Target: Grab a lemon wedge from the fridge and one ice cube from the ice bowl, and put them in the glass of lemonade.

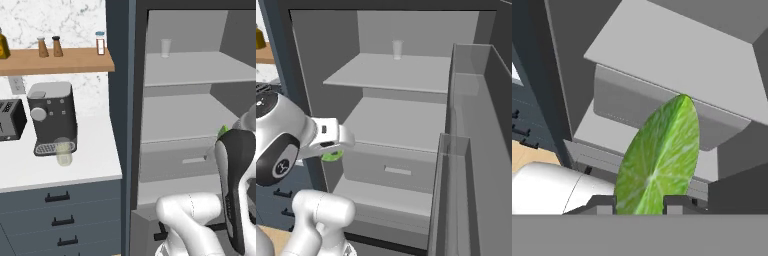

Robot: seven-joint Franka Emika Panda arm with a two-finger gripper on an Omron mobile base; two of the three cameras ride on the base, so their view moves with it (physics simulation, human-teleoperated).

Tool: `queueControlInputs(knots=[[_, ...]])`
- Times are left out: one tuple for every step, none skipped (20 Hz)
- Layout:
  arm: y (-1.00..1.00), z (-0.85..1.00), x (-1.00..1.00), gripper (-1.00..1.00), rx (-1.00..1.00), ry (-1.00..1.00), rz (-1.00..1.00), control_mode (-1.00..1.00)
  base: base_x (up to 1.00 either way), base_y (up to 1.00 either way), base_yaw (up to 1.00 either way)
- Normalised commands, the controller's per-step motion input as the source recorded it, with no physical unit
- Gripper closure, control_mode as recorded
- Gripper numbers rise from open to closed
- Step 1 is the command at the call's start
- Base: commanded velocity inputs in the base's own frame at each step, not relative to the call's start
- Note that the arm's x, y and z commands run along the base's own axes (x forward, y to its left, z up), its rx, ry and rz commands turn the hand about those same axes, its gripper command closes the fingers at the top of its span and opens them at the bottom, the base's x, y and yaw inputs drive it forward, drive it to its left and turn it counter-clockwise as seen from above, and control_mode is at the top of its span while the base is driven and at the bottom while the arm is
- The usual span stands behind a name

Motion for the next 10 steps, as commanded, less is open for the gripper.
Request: queueControlInputs(knots=[[0.00,-0.02,-0.34,1.00,0.00,0.00,0.00,-1.00,0.00,0.00,0.00],[0.00,0.00,-0.19,1.00,0.00,0.00,0.00,-1.00,0.00,0.00,0.00],[0.00,0.00,-0.01,1.00,0.00,0.00,0.00,-1.00,0.00,0.00,0.00],[0.00,0.00,-0.04,1.00,0.00,0.00,0.00,-1.00,0.00,0.00,0.00],[0.00,0.00,-0.07,1.00,0.00,0.00,0.00,-1.00,0.00,0.00,0.00],[0.00,0.00,-0.20,1.00,0.00,0.00,0.00,-1.00,0.00,0.00,0.00],[0.04,-0.03,-0.34,1.00,0.00,0.00,0.00,-1.00,0.00,0.00,0.00],[0.19,-0.03,-0.59,1.00,0.00,0.00,0.00,-1.00,0.00,0.00,0.00],[0.00,0.00,0.00,1.00,0.00,0.00,0.00,1.00,-0.81,0.36,0.00],[0.00,0.00,0.00,1.00,0.00,0.00,0.00,1.00,-0.91,0.64,0.00]])
